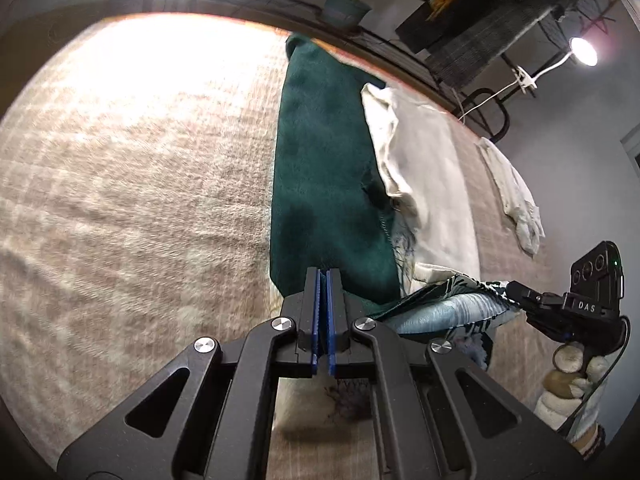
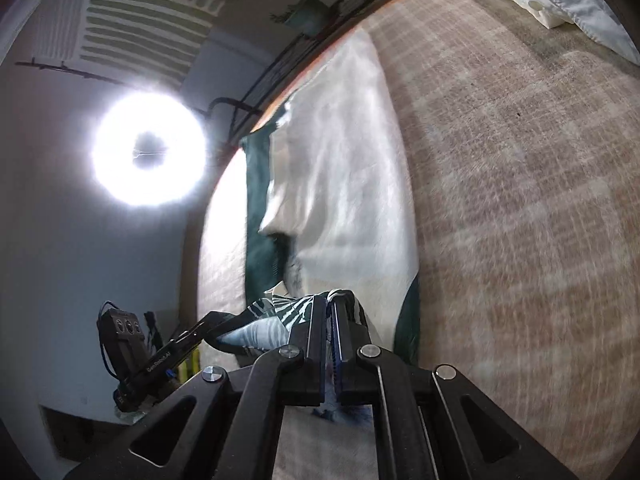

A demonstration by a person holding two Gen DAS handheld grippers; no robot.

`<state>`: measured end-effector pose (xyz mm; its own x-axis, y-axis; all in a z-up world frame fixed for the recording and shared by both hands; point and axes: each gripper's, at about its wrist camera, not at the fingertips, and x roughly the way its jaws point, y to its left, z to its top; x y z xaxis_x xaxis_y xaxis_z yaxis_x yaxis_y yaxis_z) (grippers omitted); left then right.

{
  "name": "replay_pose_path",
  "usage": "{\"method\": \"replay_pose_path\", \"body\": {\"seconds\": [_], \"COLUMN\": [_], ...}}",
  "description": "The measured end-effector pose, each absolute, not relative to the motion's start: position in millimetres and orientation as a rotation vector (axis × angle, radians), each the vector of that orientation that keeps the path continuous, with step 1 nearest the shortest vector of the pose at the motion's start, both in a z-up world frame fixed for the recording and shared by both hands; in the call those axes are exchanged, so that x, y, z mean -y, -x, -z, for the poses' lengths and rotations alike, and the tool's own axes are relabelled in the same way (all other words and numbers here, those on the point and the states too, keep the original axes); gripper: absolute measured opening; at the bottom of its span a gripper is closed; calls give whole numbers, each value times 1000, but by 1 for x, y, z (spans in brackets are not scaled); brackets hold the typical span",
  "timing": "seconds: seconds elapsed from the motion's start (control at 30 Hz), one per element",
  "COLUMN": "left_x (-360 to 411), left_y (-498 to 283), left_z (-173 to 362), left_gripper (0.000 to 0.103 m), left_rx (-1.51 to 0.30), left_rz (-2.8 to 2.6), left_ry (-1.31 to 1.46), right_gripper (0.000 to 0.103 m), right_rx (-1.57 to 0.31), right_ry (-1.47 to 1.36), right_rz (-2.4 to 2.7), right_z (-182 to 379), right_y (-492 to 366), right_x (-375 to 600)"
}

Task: Fold small clothes
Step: 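Fold the striped hem up toward the collar with both tools, then release the folded hem by opening both tools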

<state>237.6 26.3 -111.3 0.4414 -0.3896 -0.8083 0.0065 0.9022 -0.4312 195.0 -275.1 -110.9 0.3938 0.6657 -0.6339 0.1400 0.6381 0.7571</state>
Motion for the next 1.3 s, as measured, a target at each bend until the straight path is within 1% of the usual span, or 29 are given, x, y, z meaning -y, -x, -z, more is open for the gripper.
{"method": "replay_pose_path", "body": {"seconds": [0.13,0.2,0.23,0.27,0.3,0.33,0.37,0.43,0.5,0.67,0.93,0.97,1.0,1.07,1.1,1.17,1.23,1.3], "left_x": [-25,-27,-28,-29,-30,-32,-33,-34,-33,-27,-4,-4,-2,-2,0,3,5,-4], "left_y": [-246,-249,-250,-251,-251,-250,-248,-246,-245,-245,-253,-255,-258,-261,-263,-266,-268,-270], "left_z": [119,119,118,117,114,111,108,104,104,113,132,134,136,137,137,136,134,125], "left_gripper": [1,2,6,18,34,38,39,39,39,39,39,36,31,24,18,10,9,9], "left_rx": [-1091,-1080,-1076,-1069,-1055,-1036,-1016,-998,-996,-1017,-1042,-1046,-1051,-1051,-1045,-1034,-1024,-1007], "left_rz": [226,218,216,214,210,204,198,195,196,196,203,203,203,205,208,207,212,199], "left_ry": [396,403,405,408,408,409,406,378,348,275,124,122,124,127,117,91,82,122], "right_gripper": [1,4,5,9,25,39,48,47,44,37,37,37,37,37,37,35,30,19], "right_rx": [-1157,-1160,-1157,-1154,-1151,-1144,-1132,-1109,-1098,-1124,-1160,-1165,-1171,-1181,-1182,-1181,-1180,-1186], "right_ry": [-833,-827,-826,-826,-821,-810,-801,-767,-714,-523,-359,-357,-358,-357,-355,-349,-341,-325], "right_rz": [-370,-364,-363,-360,-350,-338,-326,-339,-348,-344,-339,-336,-331,-318,-314,-316,-322,-323], "right_z": [117,118,117,116,115,111,109,102,95,93,108,110,113,118,118,119,118,119], "right_y": [-204,-206,-207,-208,-208,-205,-205,-206,-205,-203,-216,-217,-218,-221,-223,-225,-225,-227], "right_x": [274,275,276,277,279,283,285,286,285,265,239,238,239,239,239,237,235,231]}}
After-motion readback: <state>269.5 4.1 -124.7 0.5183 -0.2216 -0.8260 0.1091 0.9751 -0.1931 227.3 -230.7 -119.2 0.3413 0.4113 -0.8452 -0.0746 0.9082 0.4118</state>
